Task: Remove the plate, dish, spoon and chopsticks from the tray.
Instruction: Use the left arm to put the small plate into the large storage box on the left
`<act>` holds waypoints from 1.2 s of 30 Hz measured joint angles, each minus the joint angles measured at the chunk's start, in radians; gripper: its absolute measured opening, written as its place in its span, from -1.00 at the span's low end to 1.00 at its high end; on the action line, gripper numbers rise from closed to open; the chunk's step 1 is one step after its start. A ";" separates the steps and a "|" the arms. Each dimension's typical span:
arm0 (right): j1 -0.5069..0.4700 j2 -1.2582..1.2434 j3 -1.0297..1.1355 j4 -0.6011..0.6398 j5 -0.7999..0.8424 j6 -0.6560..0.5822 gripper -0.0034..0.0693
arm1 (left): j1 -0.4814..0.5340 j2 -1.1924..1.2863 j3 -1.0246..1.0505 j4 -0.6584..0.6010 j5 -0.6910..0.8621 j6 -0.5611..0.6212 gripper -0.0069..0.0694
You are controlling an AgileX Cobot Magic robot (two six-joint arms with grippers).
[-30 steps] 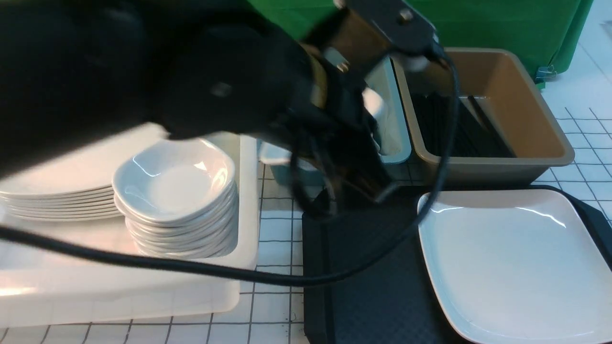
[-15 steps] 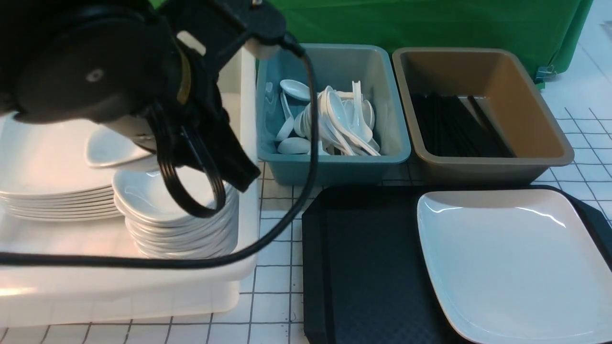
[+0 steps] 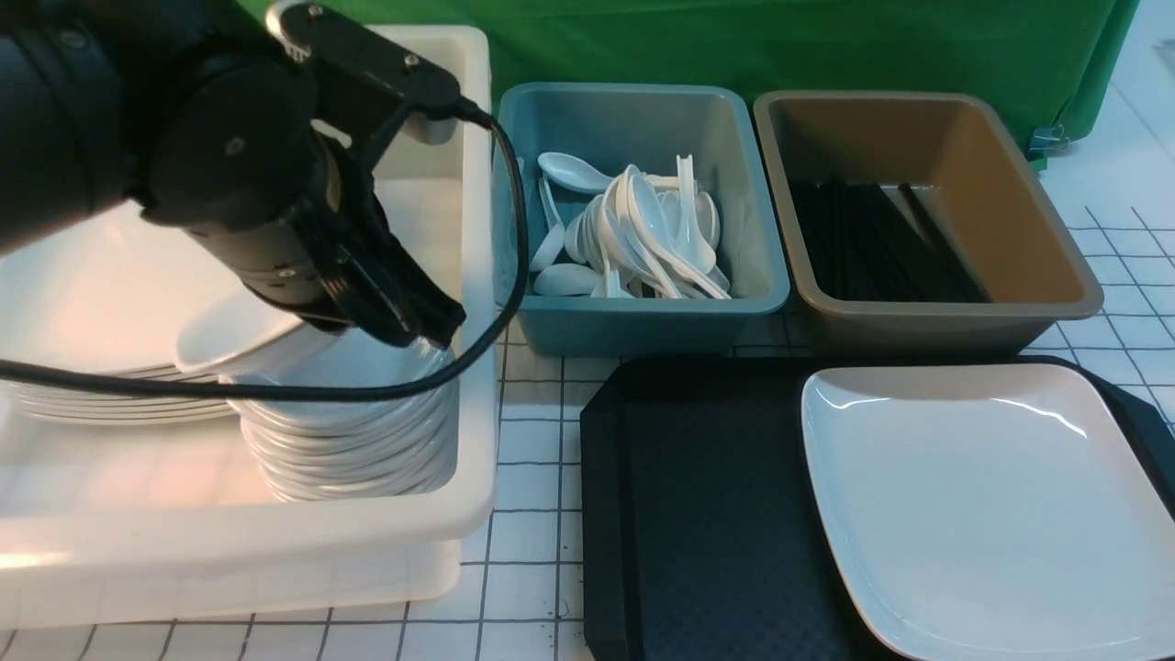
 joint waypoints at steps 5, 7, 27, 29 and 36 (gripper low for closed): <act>0.000 0.000 0.000 0.000 0.002 0.000 -0.34 | 0.000 0.026 0.000 -0.003 -0.012 0.006 -0.59; 0.000 0.000 0.000 0.000 0.003 0.000 -0.34 | 0.000 0.027 0.000 -0.003 -0.012 0.007 -0.52; 0.000 0.000 0.000 0.000 0.006 0.000 -0.30 | 0.000 -0.147 -0.118 -0.236 0.023 0.017 0.41; 0.000 0.000 0.000 0.000 0.006 0.000 -0.30 | 0.000 -0.158 -0.123 -0.364 0.023 0.042 0.24; 0.000 0.000 0.000 0.000 0.006 0.000 -0.47 | 0.000 -0.132 -0.067 -0.825 -0.021 0.332 -0.66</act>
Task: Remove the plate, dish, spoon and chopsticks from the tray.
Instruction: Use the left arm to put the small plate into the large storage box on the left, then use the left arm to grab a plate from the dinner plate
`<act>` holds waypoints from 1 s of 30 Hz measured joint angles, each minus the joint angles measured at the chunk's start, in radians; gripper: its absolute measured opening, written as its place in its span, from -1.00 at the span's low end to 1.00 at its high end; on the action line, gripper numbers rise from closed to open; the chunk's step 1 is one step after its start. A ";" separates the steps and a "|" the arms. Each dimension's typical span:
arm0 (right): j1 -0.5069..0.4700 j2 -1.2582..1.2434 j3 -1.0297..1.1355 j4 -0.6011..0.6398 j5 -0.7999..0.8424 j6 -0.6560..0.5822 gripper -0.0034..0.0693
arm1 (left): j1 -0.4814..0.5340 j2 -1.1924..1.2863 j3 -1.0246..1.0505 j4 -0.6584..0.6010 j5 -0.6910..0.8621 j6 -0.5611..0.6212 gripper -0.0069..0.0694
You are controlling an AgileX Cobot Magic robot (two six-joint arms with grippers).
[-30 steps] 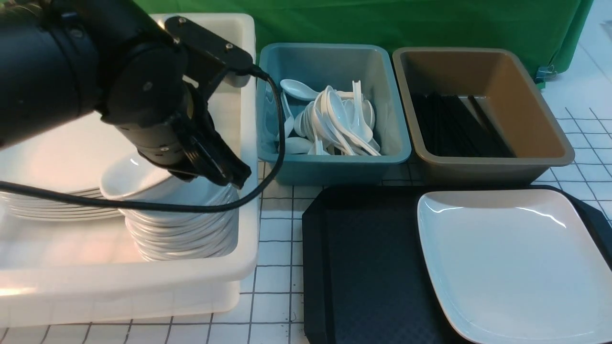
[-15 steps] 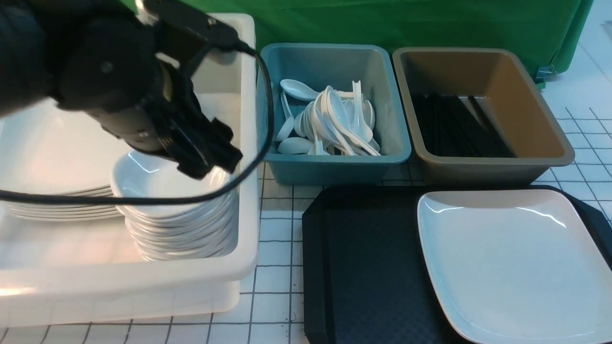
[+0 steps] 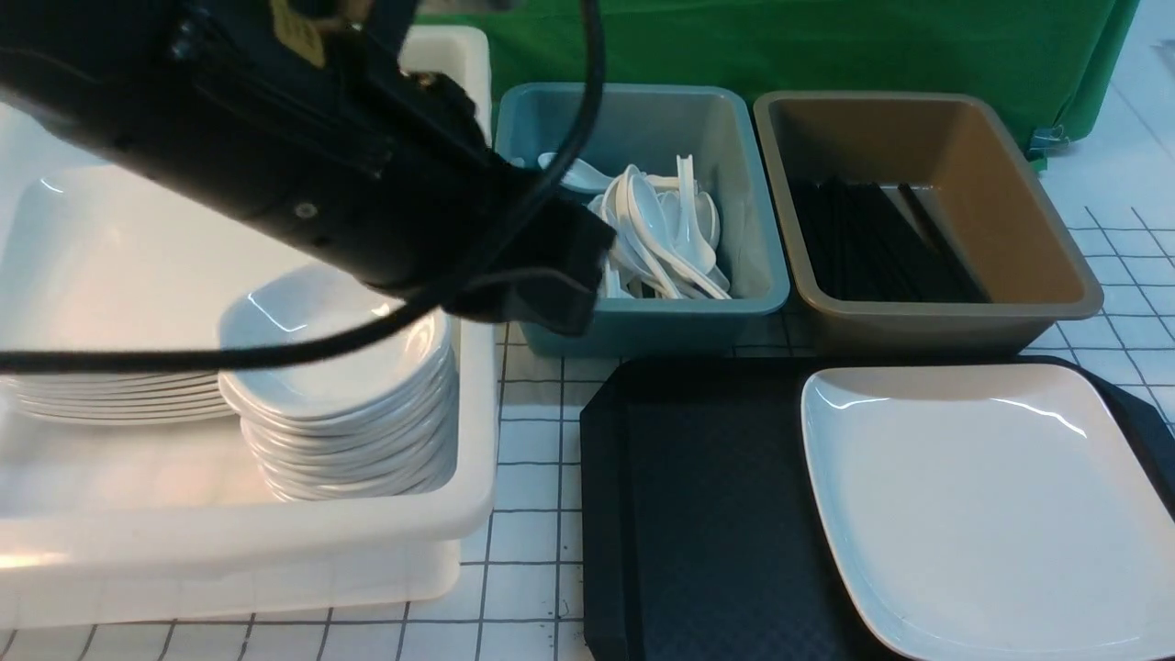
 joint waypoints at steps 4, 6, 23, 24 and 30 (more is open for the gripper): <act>0.000 0.000 0.000 0.000 0.004 0.000 -0.63 | 0.000 0.043 0.098 -0.179 -0.089 0.086 -0.81; 0.000 0.000 0.000 0.000 0.007 0.000 -0.70 | -0.001 0.088 0.154 -0.255 -0.125 0.097 -0.82; 0.000 0.000 0.000 0.000 0.007 -0.001 -0.74 | -0.221 0.398 0.188 -0.355 -0.512 -0.088 -0.05; 0.000 0.000 0.000 0.000 0.007 -0.001 -0.74 | -0.221 0.416 0.188 -0.364 -0.525 -0.092 0.01; 0.000 0.000 0.000 0.000 0.007 -0.001 -0.72 | -0.221 0.506 0.188 -0.426 -0.576 -0.098 0.27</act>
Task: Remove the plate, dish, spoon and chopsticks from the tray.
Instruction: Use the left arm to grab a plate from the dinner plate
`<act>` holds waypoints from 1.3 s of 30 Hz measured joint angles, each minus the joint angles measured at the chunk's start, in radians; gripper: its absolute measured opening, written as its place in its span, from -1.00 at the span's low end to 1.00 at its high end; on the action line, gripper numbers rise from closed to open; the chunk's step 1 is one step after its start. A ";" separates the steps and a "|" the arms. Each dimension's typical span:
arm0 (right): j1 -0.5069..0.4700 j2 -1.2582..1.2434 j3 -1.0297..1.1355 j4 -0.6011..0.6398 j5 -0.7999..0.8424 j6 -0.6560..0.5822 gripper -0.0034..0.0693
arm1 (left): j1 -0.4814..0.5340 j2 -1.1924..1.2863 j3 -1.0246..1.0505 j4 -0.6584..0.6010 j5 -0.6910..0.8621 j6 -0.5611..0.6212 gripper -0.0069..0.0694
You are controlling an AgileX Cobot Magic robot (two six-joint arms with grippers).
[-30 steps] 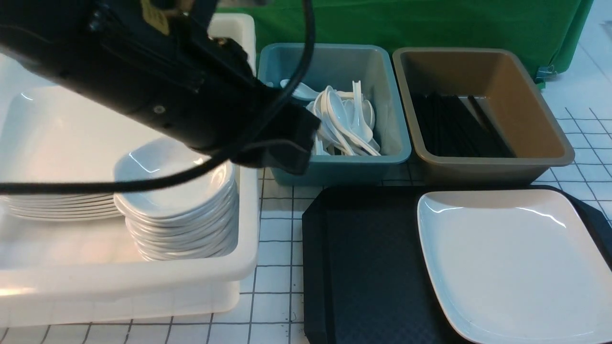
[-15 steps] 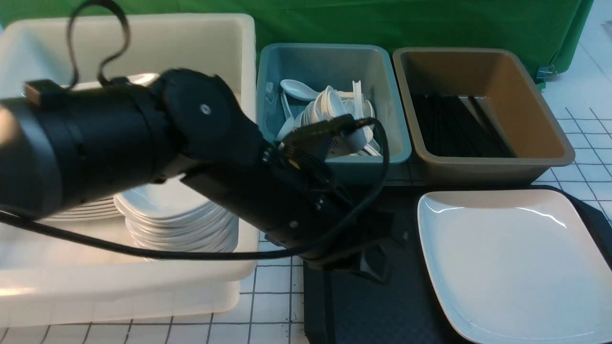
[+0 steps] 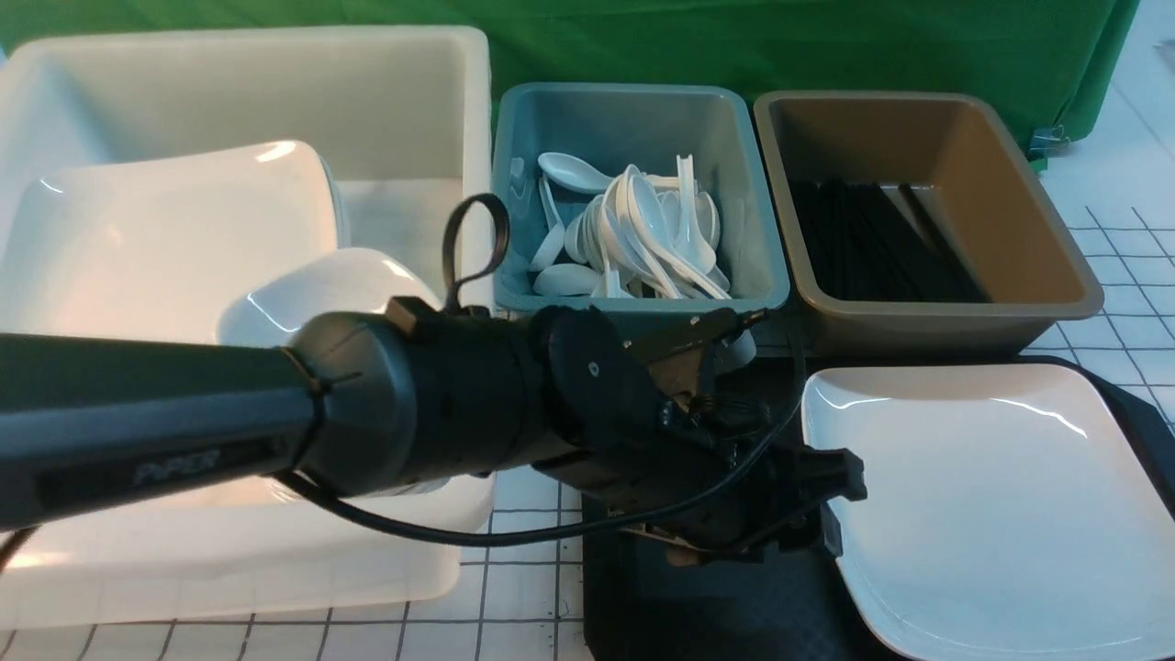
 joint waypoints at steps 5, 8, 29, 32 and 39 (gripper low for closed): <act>0.000 0.000 0.000 0.000 0.000 0.000 -0.71 | 0.000 0.062 0.000 -0.060 -0.017 0.012 0.32; 0.000 0.000 0.000 0.000 0.000 0.000 -0.71 | 0.000 0.112 0.000 -0.122 -0.047 0.047 0.32; 0.000 0.000 0.000 0.000 -0.003 0.000 -0.68 | 0.000 0.145 -0.024 -0.285 -0.103 0.157 0.33; 0.000 0.000 0.000 0.000 -0.004 0.000 -0.68 | -0.003 0.147 -0.024 -0.289 -0.124 0.158 0.33; 0.000 0.000 0.000 0.000 -0.014 0.000 -0.68 | -0.061 0.161 -0.042 -0.356 -0.189 0.210 0.33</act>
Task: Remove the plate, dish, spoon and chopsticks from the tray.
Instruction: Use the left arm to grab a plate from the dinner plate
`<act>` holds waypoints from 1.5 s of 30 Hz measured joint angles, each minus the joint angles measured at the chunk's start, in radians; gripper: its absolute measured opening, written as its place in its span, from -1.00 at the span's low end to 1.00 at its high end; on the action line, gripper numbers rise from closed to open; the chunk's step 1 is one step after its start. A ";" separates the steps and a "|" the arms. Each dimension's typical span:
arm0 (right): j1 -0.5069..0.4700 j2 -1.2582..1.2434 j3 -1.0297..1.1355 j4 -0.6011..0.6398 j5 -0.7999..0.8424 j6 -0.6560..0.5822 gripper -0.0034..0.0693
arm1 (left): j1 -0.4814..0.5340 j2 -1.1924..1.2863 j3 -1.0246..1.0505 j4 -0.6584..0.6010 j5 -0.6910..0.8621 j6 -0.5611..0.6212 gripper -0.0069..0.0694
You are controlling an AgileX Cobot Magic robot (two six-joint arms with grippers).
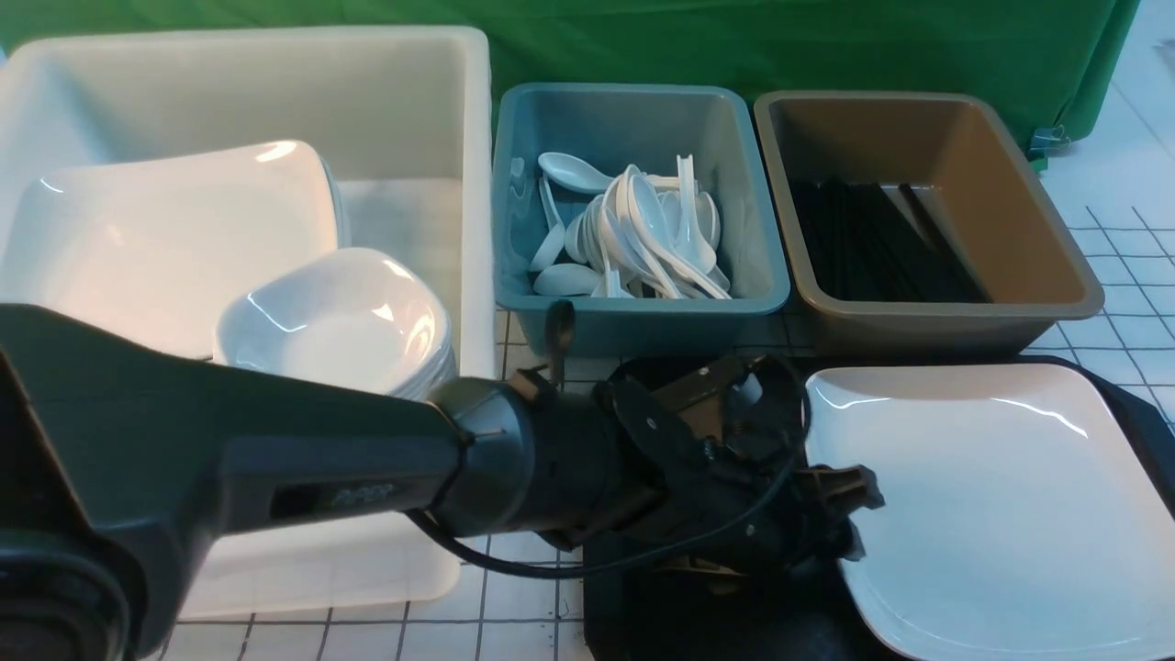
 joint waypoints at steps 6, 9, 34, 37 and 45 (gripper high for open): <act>0.000 0.000 0.000 0.000 -0.001 0.000 -0.68 | -0.035 0.005 -0.043 0.007 -0.011 0.053 0.33; 0.000 0.000 0.000 0.000 -0.001 0.000 -0.68 | -0.038 0.005 -0.043 0.013 -0.020 0.053 0.33; 0.000 0.000 0.000 0.000 0.006 0.000 -0.61 | -0.038 0.059 -0.060 -0.087 -0.039 -0.054 0.20; 0.000 0.000 0.000 0.000 0.007 -0.001 -0.59 | -0.038 0.066 -0.063 -0.117 -0.042 -0.054 0.08; 0.000 0.000 0.000 0.000 0.007 -0.001 -0.57 | -0.038 0.077 -0.124 -0.125 -0.031 -0.039 -0.36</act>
